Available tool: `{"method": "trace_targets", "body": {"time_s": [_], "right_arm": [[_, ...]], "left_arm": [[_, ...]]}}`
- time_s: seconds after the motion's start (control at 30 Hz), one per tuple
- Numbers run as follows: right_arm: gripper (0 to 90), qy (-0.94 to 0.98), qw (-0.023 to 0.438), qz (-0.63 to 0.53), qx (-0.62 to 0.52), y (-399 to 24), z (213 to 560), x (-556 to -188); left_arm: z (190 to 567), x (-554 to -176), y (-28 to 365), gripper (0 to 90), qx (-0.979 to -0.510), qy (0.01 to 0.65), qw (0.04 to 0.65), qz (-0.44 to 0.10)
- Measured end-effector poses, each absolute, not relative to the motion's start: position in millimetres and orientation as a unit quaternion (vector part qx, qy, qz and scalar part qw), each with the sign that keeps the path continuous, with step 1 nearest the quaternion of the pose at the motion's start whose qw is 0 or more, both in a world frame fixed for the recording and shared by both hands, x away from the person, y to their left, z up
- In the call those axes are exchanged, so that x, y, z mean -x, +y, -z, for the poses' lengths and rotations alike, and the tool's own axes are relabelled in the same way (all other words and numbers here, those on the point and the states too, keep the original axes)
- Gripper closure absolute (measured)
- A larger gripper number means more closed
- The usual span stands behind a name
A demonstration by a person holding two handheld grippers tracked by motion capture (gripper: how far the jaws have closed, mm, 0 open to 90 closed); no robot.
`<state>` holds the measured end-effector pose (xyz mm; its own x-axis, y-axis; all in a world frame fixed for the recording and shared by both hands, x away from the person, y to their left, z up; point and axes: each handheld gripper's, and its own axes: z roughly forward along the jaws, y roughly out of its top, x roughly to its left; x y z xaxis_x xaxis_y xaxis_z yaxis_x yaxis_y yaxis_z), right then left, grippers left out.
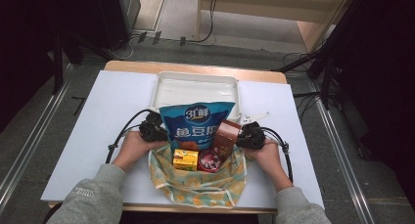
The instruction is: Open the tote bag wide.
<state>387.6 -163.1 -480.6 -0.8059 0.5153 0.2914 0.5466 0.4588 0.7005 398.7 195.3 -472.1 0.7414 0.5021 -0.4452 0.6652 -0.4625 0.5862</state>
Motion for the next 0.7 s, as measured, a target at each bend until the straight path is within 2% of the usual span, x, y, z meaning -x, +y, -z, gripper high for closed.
{"method": "trace_targets", "body": {"time_s": [0.7], "right_arm": [[90.0,-0.860,0.005,0.408,0.306,-168.4,482.5,-384.6]], "left_arm": [[467.4,-391.9,200.3,90.0,-0.865,0.334,0.366,0.077]]}}
